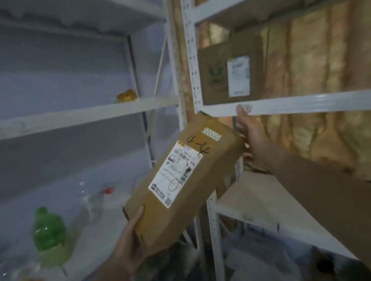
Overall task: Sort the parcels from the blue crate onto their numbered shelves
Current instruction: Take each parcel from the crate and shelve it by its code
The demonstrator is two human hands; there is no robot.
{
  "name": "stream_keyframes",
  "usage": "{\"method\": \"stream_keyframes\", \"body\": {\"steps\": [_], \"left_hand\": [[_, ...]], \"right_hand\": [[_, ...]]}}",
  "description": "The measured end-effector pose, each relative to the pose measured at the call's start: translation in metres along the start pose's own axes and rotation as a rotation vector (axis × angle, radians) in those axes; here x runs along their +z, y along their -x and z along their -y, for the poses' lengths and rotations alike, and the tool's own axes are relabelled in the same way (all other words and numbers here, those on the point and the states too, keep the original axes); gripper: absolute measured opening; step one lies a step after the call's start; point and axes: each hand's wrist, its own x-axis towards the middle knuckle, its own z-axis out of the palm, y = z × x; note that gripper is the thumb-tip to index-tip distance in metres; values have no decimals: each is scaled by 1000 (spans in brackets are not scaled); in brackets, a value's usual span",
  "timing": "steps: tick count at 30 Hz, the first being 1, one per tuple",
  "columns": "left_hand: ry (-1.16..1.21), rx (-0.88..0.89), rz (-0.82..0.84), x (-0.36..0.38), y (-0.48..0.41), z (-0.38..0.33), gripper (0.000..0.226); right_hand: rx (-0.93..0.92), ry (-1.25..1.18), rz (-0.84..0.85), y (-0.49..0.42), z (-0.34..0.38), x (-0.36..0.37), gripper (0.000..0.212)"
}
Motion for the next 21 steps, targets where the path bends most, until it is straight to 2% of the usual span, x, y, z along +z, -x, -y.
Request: {"method": "stream_keyframes", "body": {"steps": [2,3,5,8,10,12,15,18,21], "left_hand": [[-30,61,29,52,2,-12,61],[-37,123,24,83,2,-18,65],[-8,227,26,141,1,-24,67],[-5,340,91,220,-5,-21,55],[24,353,206,271,-1,-15,42],[41,315,337,309,4,-8,33],[-180,330,320,346,2,-1,39],[-517,518,265,386,0,5,59],[-739,638,436,435,3,22,70]], "right_hand": [[-167,-137,-238,14,32,-12,64],[-192,-68,-264,21,44,-20,69],[-134,42,-188,45,61,-19,77],[-50,247,125,60,62,-17,84],[-77,236,132,64,74,-25,77],[-148,234,11,68,90,-44,64],[-262,400,-116,83,120,-92,64],[-330,595,-204,107,144,-145,71],[-354,773,-290,130,164,-187,72]]}}
